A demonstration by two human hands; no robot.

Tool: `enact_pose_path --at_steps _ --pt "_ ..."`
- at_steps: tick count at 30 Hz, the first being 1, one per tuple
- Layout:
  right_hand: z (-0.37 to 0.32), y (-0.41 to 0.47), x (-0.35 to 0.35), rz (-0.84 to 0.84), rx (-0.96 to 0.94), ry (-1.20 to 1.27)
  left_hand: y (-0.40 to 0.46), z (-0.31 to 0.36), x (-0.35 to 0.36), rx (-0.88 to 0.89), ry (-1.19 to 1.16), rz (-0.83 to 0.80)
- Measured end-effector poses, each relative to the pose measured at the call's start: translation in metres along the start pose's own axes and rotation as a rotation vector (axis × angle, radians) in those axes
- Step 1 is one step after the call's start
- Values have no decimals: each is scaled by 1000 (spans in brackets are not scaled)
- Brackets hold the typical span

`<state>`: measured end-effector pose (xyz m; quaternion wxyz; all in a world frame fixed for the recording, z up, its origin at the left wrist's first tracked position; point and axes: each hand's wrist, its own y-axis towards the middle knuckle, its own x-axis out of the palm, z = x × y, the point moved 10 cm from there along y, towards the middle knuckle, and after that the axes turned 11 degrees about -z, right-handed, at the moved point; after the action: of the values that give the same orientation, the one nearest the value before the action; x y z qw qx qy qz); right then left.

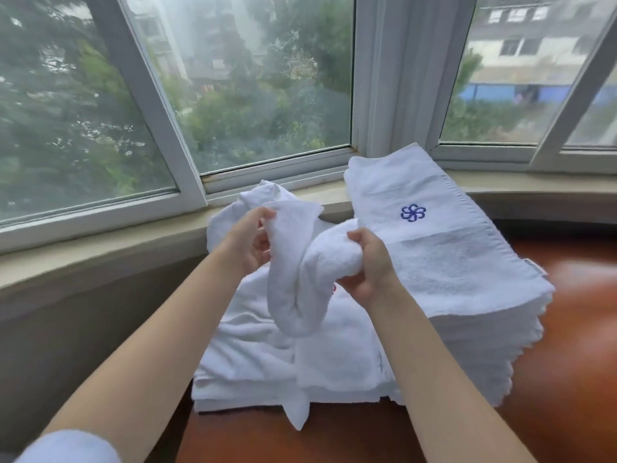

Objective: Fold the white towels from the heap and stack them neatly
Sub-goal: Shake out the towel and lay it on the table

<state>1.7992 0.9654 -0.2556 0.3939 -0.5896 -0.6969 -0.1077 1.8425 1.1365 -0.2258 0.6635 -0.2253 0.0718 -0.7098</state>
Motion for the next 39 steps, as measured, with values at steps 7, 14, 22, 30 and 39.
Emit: enact_pose_path --at_steps 7,14,22,30,39 --pt "29 -17 2 233 -258 163 29 -6 6 -76 55 -280" --pt "31 -39 1 339 -458 269 38 -11 20 -182 1 -423" --pt "-11 -39 -19 449 -772 188 90 19 51 -103 -78 -413" --pt "71 -11 -43 752 -671 264 156 -12 29 -198 53 -377" --pt "91 -10 -48 990 -788 420 196 -33 23 -287 16 -427"
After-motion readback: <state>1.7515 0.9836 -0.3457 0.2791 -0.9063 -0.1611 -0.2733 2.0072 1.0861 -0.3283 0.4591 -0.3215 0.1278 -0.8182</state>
